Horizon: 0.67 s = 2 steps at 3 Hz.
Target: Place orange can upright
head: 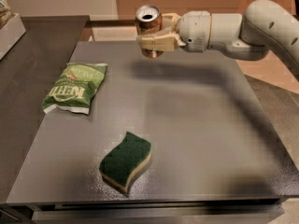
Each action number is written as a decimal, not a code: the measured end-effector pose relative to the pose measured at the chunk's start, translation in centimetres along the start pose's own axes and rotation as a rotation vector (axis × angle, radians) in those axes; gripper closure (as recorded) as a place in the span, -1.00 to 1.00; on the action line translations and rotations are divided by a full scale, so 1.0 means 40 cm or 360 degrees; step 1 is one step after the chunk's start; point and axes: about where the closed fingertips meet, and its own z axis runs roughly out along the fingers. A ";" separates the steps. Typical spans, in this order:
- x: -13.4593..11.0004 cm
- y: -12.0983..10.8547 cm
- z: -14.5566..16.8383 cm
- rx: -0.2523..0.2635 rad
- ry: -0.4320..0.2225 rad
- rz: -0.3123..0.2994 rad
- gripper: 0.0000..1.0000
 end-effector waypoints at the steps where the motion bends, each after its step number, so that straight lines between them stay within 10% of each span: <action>1: 0.024 0.026 0.012 -0.0066 -0.0018 0.0089 1.00; 2: 0.060 0.063 0.027 -0.0148 -0.0017 0.0192 1.00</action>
Offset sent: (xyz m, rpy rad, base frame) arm -0.0285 0.0142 -0.0539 0.0170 0.2181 0.1320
